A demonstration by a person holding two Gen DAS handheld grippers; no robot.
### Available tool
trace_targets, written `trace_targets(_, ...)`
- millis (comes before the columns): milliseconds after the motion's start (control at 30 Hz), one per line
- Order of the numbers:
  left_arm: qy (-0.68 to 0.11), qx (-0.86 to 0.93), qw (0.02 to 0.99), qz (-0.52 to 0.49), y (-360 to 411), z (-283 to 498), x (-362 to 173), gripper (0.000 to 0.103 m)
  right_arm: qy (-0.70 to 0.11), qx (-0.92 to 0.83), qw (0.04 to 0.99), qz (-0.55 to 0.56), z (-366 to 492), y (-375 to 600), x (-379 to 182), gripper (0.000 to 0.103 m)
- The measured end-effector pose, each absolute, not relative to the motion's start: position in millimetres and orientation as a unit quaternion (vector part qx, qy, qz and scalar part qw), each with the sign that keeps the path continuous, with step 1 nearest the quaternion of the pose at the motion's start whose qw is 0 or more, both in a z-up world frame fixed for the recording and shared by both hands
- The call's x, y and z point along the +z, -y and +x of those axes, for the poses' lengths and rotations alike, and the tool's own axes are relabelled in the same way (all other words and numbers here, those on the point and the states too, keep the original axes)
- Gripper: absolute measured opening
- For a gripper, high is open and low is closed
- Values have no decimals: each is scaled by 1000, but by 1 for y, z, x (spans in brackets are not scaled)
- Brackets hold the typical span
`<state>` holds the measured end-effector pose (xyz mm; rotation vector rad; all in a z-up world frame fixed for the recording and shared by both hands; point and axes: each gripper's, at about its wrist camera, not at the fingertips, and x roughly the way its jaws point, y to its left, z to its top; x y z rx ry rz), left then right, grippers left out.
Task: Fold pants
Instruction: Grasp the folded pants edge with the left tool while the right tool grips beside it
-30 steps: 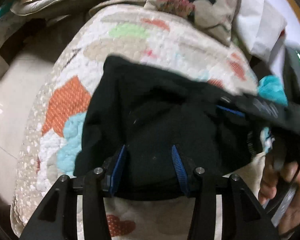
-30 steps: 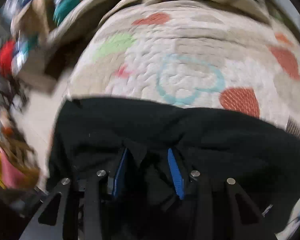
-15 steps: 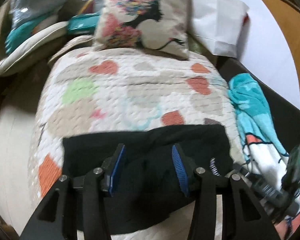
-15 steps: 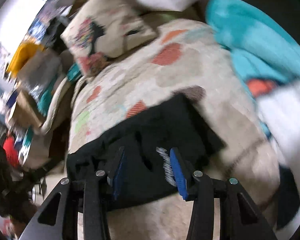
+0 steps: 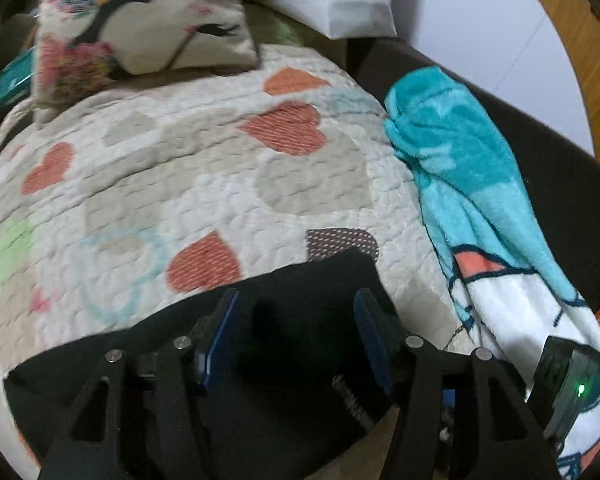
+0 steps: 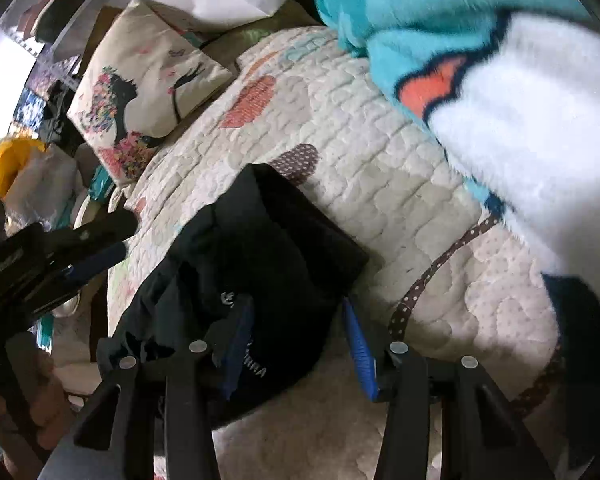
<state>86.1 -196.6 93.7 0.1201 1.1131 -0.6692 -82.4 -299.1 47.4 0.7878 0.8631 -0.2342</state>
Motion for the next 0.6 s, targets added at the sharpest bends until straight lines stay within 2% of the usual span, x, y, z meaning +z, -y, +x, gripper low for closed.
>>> trace_targets(133,-530,-314,785,67,219,97,78,57,-401,-116,827,377,-76,301,37,53)
trace_targets(333,-550,-317,769,82,244,112,51,57,-383,-124,846,350,-66,295,38,62)
trace_targets(533,-558,-327,751,132,264,114,32,62,-373,-123,867,307,-53,287,37,67)
trace_targets(600,-549,-333,749,163,269,109,32,53,-381,-113,870,291,-50,282,38,61)
